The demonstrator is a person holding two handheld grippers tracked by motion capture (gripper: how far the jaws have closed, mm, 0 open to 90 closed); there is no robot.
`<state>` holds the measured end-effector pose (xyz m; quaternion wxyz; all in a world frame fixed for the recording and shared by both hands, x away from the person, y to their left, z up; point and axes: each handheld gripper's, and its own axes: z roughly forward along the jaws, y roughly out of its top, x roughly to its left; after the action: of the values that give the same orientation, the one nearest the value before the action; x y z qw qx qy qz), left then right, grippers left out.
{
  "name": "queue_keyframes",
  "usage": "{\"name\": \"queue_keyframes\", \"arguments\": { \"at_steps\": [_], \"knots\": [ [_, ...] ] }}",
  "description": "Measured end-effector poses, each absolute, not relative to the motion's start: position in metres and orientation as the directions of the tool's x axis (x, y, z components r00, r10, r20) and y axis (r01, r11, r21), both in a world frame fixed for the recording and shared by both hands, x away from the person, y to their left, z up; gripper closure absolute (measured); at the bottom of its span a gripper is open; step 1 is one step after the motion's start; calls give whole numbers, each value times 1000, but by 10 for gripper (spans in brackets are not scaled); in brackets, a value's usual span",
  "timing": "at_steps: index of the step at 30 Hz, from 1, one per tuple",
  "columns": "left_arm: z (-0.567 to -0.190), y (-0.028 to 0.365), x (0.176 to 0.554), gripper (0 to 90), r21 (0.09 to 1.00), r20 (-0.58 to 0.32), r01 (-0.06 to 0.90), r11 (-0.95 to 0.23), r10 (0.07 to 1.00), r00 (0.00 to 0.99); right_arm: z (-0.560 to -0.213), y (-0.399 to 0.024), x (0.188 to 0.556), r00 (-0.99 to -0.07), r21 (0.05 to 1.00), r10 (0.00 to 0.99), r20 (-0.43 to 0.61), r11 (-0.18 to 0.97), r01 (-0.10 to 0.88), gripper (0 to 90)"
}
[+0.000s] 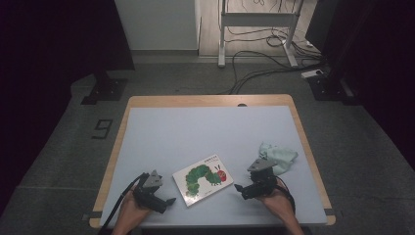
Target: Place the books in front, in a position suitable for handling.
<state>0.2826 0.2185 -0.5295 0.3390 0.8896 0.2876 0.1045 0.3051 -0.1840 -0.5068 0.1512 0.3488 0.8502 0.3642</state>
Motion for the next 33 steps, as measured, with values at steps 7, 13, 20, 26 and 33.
{"name": "queue_keyframes", "arguments": {
  "at_steps": [7,13,20,26,33],
  "knots": [
    [-530,218,282,0,664,-7,441,-604,584,812,-496,-215,316,-650,730,760,-19,454,510,11],
    [-530,218,282,0,664,-8,441,-604,584,812,-491,-241,330,-582,727,813,-35,420,543,14],
    [-530,218,282,0,664,-7,441,-604,584,812,-489,-265,352,-488,727,870,-61,374,576,65],
    [-530,218,282,0,664,-7,440,-604,584,812,-498,-276,372,-443,705,895,-51,347,618,104],
    [-530,218,282,0,664,-7,440,-604,584,812,-514,-286,387,-411,684,911,-33,320,655,182]
  ]
}}
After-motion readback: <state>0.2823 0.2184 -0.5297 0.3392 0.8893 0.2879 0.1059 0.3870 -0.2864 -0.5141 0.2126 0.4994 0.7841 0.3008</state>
